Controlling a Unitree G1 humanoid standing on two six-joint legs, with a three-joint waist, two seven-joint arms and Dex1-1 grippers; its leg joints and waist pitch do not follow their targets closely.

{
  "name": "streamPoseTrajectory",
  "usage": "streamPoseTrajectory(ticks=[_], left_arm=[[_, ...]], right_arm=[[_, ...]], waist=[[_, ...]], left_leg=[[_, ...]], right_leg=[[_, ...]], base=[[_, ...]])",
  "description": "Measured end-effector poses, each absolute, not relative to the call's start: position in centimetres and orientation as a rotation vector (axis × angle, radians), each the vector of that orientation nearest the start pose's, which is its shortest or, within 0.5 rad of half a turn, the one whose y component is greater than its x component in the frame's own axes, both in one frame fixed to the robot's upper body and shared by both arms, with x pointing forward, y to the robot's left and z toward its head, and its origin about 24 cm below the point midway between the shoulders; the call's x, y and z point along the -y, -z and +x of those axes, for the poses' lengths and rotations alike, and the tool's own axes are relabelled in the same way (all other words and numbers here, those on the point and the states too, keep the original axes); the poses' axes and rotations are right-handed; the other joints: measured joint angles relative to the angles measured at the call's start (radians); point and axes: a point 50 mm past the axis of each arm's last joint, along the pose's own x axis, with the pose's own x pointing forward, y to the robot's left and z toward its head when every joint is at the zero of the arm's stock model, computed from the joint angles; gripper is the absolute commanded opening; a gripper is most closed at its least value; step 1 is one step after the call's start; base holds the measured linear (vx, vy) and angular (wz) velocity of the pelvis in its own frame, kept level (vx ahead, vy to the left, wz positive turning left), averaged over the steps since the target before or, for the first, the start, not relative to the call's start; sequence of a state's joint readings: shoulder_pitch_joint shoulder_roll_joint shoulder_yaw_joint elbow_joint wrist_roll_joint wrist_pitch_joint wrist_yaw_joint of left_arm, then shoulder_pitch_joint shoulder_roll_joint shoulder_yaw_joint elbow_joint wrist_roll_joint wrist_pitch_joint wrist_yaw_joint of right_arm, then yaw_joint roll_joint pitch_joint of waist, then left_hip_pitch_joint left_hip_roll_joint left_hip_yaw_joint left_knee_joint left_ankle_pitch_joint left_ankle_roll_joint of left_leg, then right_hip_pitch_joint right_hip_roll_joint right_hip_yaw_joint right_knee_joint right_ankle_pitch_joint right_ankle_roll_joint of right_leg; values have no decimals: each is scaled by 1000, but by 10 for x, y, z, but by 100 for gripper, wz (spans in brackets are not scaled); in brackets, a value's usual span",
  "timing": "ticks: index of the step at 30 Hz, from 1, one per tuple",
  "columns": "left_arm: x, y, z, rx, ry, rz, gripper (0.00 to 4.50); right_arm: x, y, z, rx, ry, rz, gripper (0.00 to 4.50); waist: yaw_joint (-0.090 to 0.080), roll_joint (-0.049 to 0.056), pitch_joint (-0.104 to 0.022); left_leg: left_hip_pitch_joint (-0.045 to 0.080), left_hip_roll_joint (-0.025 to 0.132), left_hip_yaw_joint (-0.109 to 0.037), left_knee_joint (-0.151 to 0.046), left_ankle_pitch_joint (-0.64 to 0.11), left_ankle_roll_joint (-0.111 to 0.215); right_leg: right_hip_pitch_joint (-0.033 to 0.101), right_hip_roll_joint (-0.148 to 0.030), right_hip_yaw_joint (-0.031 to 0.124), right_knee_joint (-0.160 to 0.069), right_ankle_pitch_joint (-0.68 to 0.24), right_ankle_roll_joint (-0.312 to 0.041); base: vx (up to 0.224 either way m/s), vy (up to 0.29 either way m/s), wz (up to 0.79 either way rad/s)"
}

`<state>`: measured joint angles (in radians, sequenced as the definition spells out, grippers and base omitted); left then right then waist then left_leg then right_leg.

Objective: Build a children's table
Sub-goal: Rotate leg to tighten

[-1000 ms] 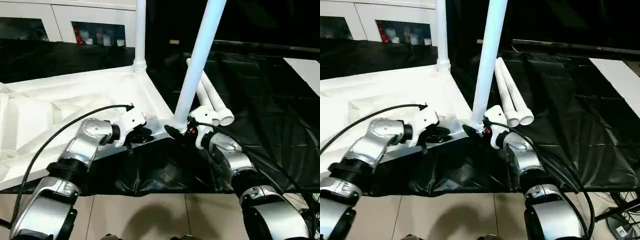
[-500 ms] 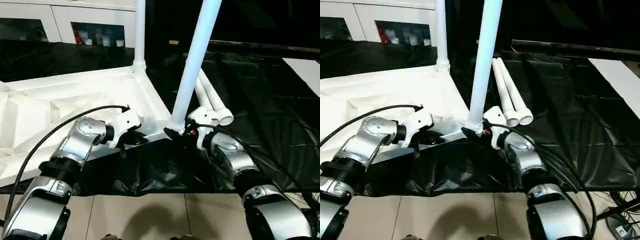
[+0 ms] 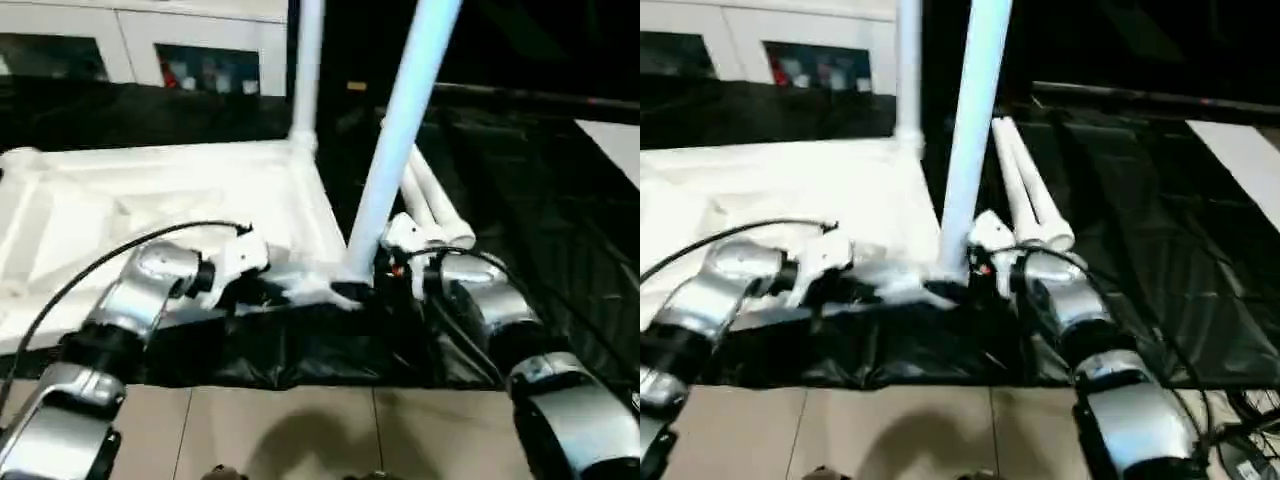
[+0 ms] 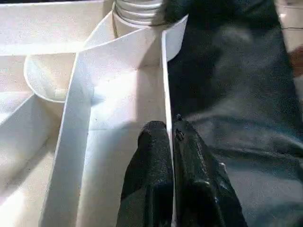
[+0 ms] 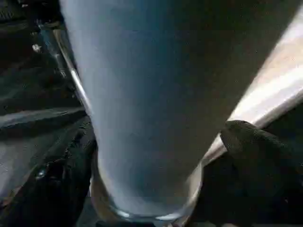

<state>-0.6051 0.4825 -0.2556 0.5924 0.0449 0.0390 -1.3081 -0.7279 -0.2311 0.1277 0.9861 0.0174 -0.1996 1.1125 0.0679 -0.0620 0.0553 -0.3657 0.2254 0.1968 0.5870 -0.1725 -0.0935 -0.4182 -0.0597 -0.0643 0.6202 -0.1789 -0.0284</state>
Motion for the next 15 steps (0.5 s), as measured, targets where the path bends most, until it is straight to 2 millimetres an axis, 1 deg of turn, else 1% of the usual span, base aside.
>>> streamPoseTrajectory(ticks=[1,2,3,4,6,7,9,10,15], left_arm=[[-170,-66,317,-476,1348,507,0],[-171,-66,316,-482,1361,508,0],[-172,-66,316,-484,1368,508,0],[-172,-66,315,-483,1374,510,0],[-173,-66,315,-484,1379,513,0],[-173,-66,315,-486,1380,514,0],[-174,-66,315,-489,1384,515,0],[-174,-66,314,-489,1385,514,0],[-175,-66,314,-491,1391,515,0]], right_arm=[[121,-49,339,-246,-1226,-252,442],[122,-50,339,-257,-1252,-268,426],[122,-50,339,-265,-1269,-281,426],[123,-51,338,-269,-1283,-286,416],[122,-51,337,-273,-1302,-285,405],[122,-51,337,-275,-1310,-285,390],[121,-50,336,-279,-1327,-283,374],[121,-50,336,-279,-1331,-282,374],[119,-50,334,-282,-1360,-275,328]], waist=[[0,0,0],[0,0,0],[0,-1,0],[0,-1,0],[0,-2,1],[0,-2,1],[0,-3,1],[0,-3,1],[0,-3,1]], left_leg=[[0,0,0,1,0,0],[0,0,0,1,0,0],[0,0,0,2,0,0],[0,0,-1,2,0,0],[0,0,-1,2,0,0],[0,0,-1,2,0,0],[0,0,-1,3,0,0],[0,0,-1,3,0,0],[0,0,-1,3,0,0]], right_leg=[[0,0,0,1,0,0],[0,0,0,2,0,0],[0,0,0,3,0,0],[0,0,0,3,0,0],[0,0,0,4,0,0],[0,0,0,4,0,0],[0,0,0,5,0,0],[0,0,0,5,0,0],[0,0,0,5,0,0]], base=[[0,0,0],[0,0,0],[0,0,0],[0,0,0],[0,0,0],[0,0,0],[0,0,0],[0,0,0],[0,0,0]])
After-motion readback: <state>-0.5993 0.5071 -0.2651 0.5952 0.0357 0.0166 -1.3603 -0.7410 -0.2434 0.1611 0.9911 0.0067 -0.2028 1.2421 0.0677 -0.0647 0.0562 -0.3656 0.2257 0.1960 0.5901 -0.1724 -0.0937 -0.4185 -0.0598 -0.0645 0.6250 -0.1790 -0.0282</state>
